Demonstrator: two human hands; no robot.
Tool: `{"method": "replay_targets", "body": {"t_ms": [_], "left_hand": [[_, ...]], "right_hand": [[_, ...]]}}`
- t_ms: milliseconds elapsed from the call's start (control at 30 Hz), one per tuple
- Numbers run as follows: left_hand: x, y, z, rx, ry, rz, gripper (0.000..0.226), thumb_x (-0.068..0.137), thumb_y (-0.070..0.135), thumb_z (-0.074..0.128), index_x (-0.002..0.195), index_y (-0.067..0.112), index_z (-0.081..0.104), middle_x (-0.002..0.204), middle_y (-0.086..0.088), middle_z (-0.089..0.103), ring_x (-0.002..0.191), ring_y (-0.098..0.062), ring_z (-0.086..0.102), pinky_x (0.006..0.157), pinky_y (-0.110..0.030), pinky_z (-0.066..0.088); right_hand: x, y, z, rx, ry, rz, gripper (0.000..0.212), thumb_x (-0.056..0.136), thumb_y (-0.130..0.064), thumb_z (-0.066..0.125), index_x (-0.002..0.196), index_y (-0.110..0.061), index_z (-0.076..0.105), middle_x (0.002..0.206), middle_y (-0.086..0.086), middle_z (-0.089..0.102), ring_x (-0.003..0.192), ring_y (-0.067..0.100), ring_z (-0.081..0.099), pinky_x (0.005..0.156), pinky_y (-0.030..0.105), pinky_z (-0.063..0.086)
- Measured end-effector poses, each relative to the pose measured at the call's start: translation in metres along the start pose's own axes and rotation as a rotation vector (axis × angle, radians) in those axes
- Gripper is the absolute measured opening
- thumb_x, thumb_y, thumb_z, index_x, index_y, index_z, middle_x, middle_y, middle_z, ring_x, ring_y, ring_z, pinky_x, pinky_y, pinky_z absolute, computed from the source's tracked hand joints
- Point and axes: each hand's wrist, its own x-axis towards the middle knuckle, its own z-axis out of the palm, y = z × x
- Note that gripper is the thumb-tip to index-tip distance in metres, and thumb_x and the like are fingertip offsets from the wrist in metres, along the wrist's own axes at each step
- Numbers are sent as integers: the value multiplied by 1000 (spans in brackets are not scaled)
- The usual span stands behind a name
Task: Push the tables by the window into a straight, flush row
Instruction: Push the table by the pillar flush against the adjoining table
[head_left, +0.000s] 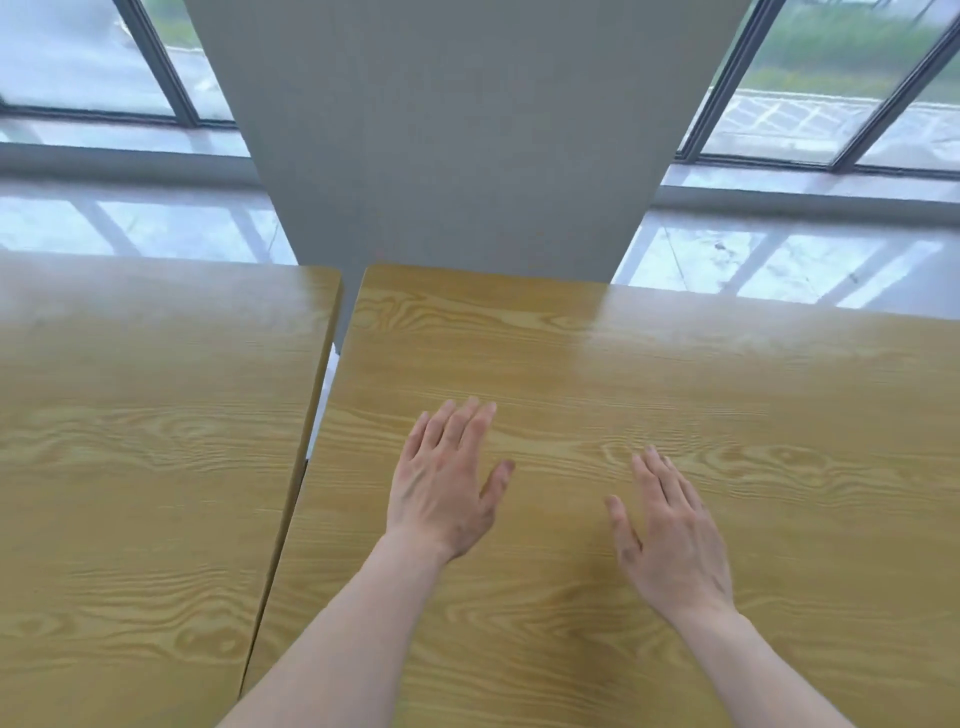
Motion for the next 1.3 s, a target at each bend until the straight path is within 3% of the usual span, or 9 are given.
{"method": "replay_targets", "body": {"t_ms": [233,367,633,767,900,1000,1067,1133,1300], "left_hand": [[109,3,-34,63,19,-35,65,101,60,27,159,32,19,167,8,24,156,-16,12,128,-39,6],[163,-7,-33,67,-5,-36,65,101,60,26,159,31,21,167,7,25,156,-16,13,128,-39,7],[257,-59,-16,101,-55,8,64,100,59,31,156,27,28,160,6,36,151,-18,25,127,-38,10],[302,-87,-1,119,-74,59,66,99,60,30,155,25,30,159,3,37,150,-20,27,126,-39,13],[341,-110,24,125,-171,88,68,101,62,29,156,23,30,161,1,35,151,-21,27,126,-39,14],[350,-126,37,148,-266,47,68,97,71,20,138,25,50,130,1,63,125,-24,55,107,-39,36],[351,-132,42,176,-240,49,65,96,74,17,112,25,56,98,5,65,98,-24,60,87,-38,38],[351,-134,43,158,-201,54,61,96,74,18,98,24,53,83,7,59,83,-23,52,79,-37,34],[348,-135,40,113,-167,89,58,97,73,21,90,23,49,76,7,57,77,-23,51,75,-37,32]], "right_hand": [[120,0,-25,14,-108,-15,64,103,-51,38,157,-17,34,166,2,28,155,19,22,125,34,19],[186,0,-28,-56,-163,-18,65,103,-53,35,157,-16,32,167,4,26,154,22,24,124,37,23],[290,-36,-11,-67,-153,15,61,102,-52,42,151,-15,40,162,5,35,146,28,36,115,43,34],[333,-53,12,-62,-153,17,66,100,-57,42,151,-16,40,161,5,36,147,28,33,117,43,30],[366,-57,36,-94,-173,34,72,96,-69,34,145,-18,49,147,6,53,140,30,41,118,42,27],[373,-59,59,-191,-100,70,80,92,-79,20,111,-15,65,112,9,68,116,33,55,110,47,35],[372,-65,68,-232,-46,95,78,91,-80,17,90,-14,59,94,8,64,102,34,55,102,47,37],[373,-68,70,-242,-34,98,74,93,-78,20,84,-13,55,90,8,61,99,34,53,99,47,35],[370,-69,69,-268,-9,80,76,95,-76,20,85,-10,57,89,11,63,97,35,54,97,49,36]]}}
